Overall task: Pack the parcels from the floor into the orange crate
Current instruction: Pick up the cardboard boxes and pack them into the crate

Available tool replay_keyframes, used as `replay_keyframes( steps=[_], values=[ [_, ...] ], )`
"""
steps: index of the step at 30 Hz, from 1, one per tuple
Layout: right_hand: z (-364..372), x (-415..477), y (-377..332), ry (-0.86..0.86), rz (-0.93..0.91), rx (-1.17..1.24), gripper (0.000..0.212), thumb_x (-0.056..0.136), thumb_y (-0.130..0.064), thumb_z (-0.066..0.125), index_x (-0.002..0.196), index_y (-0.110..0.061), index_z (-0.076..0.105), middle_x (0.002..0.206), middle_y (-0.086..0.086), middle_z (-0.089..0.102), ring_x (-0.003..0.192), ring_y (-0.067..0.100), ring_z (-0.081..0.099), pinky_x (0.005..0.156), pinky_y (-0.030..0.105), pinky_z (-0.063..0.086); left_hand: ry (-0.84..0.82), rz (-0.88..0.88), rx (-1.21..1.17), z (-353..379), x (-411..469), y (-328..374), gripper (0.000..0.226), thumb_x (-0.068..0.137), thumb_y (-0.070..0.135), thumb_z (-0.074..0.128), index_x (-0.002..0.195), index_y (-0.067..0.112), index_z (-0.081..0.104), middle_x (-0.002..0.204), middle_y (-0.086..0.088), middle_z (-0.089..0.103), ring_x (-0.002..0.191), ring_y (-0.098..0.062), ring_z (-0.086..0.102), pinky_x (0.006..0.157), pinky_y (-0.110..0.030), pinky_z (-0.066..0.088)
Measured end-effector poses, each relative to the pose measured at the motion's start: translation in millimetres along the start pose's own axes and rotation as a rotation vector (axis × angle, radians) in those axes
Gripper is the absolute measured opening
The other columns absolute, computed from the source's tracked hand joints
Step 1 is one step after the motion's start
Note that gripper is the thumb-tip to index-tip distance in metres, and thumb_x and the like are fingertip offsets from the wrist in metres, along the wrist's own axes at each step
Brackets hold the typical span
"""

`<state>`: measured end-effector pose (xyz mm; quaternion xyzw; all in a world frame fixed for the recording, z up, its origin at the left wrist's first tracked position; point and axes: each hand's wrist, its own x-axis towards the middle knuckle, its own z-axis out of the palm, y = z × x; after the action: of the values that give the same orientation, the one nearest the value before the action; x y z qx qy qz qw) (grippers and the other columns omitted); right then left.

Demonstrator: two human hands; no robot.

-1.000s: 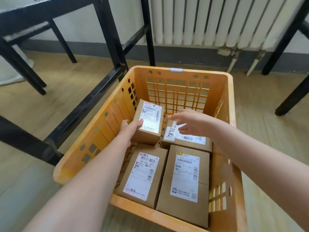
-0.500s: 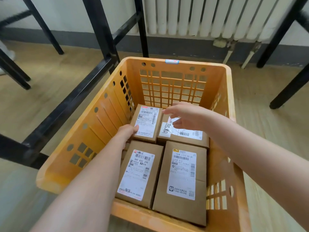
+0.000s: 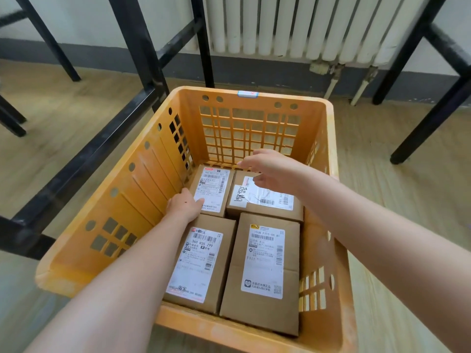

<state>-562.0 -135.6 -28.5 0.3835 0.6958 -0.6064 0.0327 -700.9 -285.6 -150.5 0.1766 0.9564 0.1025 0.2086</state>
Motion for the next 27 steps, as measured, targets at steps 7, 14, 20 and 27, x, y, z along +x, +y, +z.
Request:
replay_keyframes(
  steps=[7, 14, 20, 27],
  values=[
    [-28.8, -25.6, -28.4, 0.134, -0.324, -0.035, 0.037, 0.092, -0.014, 0.057, 0.129, -0.017, 0.054, 0.121, 0.004, 0.06, 0.096, 0.014, 0.065, 0.073, 0.022, 0.057, 0.383, 0.398, -0.295, -52.0, -44.0, 70.5, 0.036, 0.087, 0.032, 0.057, 0.12, 0.017, 0.054, 0.121, -0.005, 0.054, 0.12, -0.024, 0.038, 0.09, -0.033, 0.035],
    [-91.5, -72.8, -33.7, 0.474, -0.532, -0.035, 0.015, 0.091, -0.015, 0.055, 0.101, -0.023, 0.064, 0.104, -0.001, 0.064, 0.089, 0.01, 0.063, 0.067, 0.017, 0.05, 0.594, 0.74, -0.607, -103.8, -114.8, 183.2, 0.018, 0.094, 0.024, 0.046, 0.083, 0.015, 0.058, 0.086, 0.001, 0.056, 0.09, -0.013, 0.046, 0.067, -0.019, 0.037],
    [-181.6, -137.6, 36.0, 0.556, -0.476, -0.109, 0.018, 0.088, -0.011, 0.056, 0.098, -0.021, 0.067, 0.102, 0.0, 0.065, 0.096, 0.014, 0.063, 0.082, 0.028, 0.053, 0.49, 1.036, -0.466, -74.4, -177.1, 264.6, 0.019, 0.092, 0.023, 0.049, 0.077, 0.013, 0.057, 0.079, 0.0, 0.054, 0.089, -0.017, 0.044, 0.069, -0.027, 0.033],
    [-296.3, -211.6, 143.5, 0.751, -0.308, -0.092, 0.024, 0.08, -0.007, 0.058, 0.081, -0.029, 0.068, 0.078, -0.008, 0.064, 0.079, 0.011, 0.059, 0.069, 0.024, 0.045, 0.307, 1.21, -0.367, 4.2, -266.3, 365.7, 0.019, 0.09, 0.023, 0.053, 0.071, 0.017, 0.054, 0.074, 0.005, 0.054, 0.086, -0.02, 0.047, 0.074, -0.032, 0.04]
  ],
)
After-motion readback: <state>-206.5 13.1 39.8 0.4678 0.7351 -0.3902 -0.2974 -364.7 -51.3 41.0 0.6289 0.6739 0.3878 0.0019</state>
